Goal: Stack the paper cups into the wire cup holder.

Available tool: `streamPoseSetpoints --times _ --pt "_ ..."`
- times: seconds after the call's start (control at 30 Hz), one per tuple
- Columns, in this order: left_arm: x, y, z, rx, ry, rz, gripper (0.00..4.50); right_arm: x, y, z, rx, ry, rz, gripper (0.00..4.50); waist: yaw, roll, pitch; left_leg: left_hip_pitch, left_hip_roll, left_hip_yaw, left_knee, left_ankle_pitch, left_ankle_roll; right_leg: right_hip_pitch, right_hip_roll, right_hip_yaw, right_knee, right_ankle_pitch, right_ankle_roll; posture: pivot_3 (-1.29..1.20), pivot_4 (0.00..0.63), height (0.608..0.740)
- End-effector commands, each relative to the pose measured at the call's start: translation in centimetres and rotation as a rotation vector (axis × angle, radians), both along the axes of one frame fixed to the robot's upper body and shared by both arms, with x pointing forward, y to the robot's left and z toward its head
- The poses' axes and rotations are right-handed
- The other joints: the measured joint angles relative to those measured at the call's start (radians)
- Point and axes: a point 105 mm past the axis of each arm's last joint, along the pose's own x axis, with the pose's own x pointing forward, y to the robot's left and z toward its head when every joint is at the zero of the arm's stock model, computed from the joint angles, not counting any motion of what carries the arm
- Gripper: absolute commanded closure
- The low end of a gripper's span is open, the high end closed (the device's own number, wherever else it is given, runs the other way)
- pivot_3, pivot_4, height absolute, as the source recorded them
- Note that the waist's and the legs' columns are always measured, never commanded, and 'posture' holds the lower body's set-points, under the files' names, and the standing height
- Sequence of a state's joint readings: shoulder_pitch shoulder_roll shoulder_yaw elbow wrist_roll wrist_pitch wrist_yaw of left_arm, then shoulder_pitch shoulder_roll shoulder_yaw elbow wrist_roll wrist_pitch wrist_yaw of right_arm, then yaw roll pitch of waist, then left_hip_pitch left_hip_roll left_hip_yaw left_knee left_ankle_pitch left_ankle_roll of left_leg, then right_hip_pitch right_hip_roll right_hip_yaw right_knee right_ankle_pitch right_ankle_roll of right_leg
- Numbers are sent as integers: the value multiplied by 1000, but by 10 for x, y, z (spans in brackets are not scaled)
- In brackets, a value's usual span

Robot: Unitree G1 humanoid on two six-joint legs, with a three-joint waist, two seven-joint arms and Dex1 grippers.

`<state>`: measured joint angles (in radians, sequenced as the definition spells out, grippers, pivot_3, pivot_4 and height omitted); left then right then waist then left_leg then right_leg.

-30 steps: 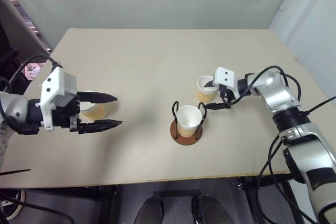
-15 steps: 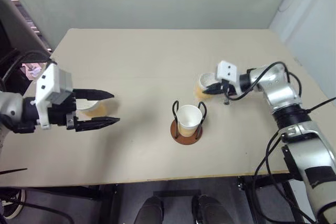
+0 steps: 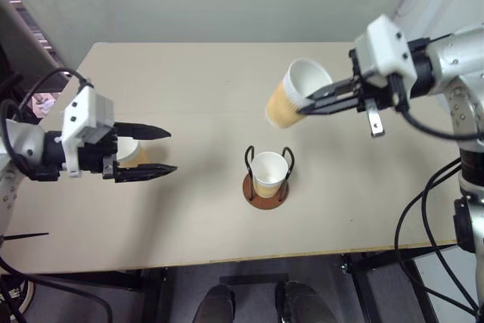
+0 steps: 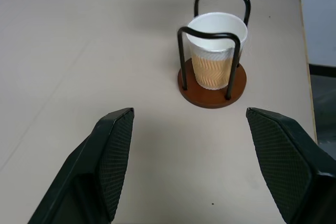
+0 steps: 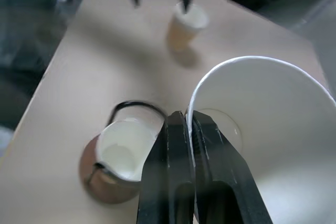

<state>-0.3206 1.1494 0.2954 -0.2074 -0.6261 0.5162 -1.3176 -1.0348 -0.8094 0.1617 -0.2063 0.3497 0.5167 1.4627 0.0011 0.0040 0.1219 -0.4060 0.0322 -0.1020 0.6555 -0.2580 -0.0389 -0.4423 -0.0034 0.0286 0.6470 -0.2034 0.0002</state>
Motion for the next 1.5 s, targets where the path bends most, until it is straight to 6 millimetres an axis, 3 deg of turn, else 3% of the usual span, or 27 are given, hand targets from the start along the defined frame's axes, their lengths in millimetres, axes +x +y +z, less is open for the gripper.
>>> streamPoseSetpoints --times 0.03,0.2,0.53,0.67,0.87,1.0,1.23,1.37,1.5 --pt "1 3 2 44 -24 3 835 -15 15 -3 -19 -19 67 4474 -2 1 0 0 0 0 0 0 1 0 0 0 0 0 0 0 150 740" --pt "1 1 0 42 -25 0 835 -5 19 -31 -109 -40 71 4474 -1 0 0 1 0 0 -1 1 2 0 0 0 1 0 -2 0 150 740" --pt "-4 4 -1 46 -31 23 835 -7 18 -48 -211 -27 133 4474 -1 0 0 1 0 1 -1 1 2 0 0 0 1 1 -2 0 150 740" --pt "-6 7 -2 45 -29 36 835 -10 17 -51 -230 -8 157 3548 -1 0 0 1 0 1 -1 1 2 0 0 0 1 1 -2 0 150 740" --pt "0 15 -1 71 -54 73 835 -12 19 -45 -215 -6 161 1427 -1 0 0 1 0 1 -1 1 2 0 0 0 1 1 -2 0 150 740" --pt "8 25 8 103 -87 102 835 -10 13 -28 -166 -13 128 31 0 0 0 1 0 1 -1 2 2 0 0 0 2 0 -4 0 150 740" --pt "9 84 18 283 -110 289 835 -28 -23 18 179 172 97 31 2 0 0 0 0 1 -1 2 2 0 0 0 -1 -2 -7 0 150 740" --pt "10 101 9 377 -88 332 835 -35 -38 6 218 240 58 31 6 -2 -1 0 0 1 -1 3 1 1 0 0 -1 -5 -8 0 150 740" --pt "24 99 -4 429 -97 322 835 -37 -33 -3 238 267 46 31 6 -1 -1 1 0 1 -2 2 1 0 0 0 1 -4 -8 0 150 740"
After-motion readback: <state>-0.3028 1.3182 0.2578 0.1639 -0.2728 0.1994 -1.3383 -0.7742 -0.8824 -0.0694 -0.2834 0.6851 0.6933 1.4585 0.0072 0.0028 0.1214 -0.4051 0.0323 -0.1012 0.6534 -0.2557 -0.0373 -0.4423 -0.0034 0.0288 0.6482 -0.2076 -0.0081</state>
